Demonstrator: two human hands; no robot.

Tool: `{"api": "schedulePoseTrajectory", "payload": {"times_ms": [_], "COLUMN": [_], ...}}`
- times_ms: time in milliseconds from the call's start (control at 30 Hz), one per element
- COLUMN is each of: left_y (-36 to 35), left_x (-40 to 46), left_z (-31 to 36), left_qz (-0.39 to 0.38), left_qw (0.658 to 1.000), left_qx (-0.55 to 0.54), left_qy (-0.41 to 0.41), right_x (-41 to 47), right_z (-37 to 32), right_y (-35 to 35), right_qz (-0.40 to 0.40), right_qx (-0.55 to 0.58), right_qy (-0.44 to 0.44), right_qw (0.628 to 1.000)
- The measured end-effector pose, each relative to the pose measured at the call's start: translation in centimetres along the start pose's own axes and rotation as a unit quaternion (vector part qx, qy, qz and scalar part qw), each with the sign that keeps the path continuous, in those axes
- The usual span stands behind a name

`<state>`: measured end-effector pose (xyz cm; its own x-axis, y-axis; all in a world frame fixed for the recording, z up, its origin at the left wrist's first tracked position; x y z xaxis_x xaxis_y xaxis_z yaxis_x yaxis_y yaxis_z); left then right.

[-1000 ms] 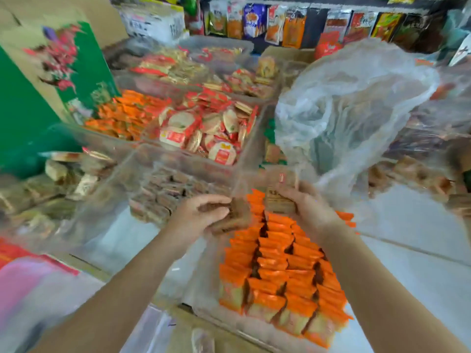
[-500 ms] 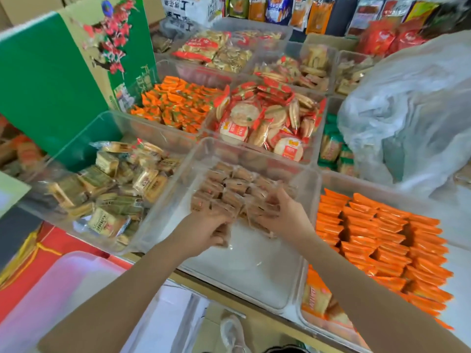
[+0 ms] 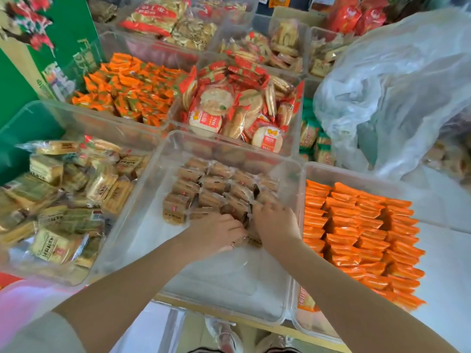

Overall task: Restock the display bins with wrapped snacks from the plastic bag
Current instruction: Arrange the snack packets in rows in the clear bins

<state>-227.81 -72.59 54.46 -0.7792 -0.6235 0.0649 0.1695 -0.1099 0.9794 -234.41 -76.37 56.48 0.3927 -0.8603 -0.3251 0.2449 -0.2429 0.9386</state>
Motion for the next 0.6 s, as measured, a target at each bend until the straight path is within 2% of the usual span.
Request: {"api": "schedulePoseTrajectory", "payload": {"times_ms": [67,133,367,500,600], "left_y": [0.9,1.5,-1.1,0.3,2.0], "left_x": [-0.7,-0.7,1.2,0.2,-2.0], "left_z": [0.3,-0.1,-2.6,-3.6,-5.5], "left_qz": [0.033,0.046,0.006,0.083,0.108], "left_qw": [0.999,0.999,0.996,0.983,0.972], "left_qx": [-0.038,-0.028,0.06,0.094,0.119], "left_qy": [-0.008,0.003,0.072,0.131,0.173], "right_x": [-0.1,0.1,0.0,-0.4,0.0], "right_z": [-0.3,-0.3,-0.3,-0.3,-3.0], "right_y": [-0.2,-0.7,-1.2,0.6,1.1], "right_qz": [-0.011,-0.031,-0.052,0.002,0.028], "right_qx": [-0.01,-0.017,-0.014,0.086,0.115], "right_qy": [0.017,0.015,0.014,-0.026,0.008], "right_qw": [1.0,0.999,0.998,0.996,0.993]}}
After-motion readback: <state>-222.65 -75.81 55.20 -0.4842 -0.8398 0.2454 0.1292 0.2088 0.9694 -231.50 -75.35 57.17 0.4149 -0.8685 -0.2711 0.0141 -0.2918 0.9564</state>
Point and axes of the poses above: each hand's wrist, its own x-axis towards the middle knuckle, its own y-axis out of the back of the hand, z = x × y, the point moved 9 cm from there along x, towards the middle knuckle, and after that the axes turned 6 degrees about y, right-handed, at the moved point
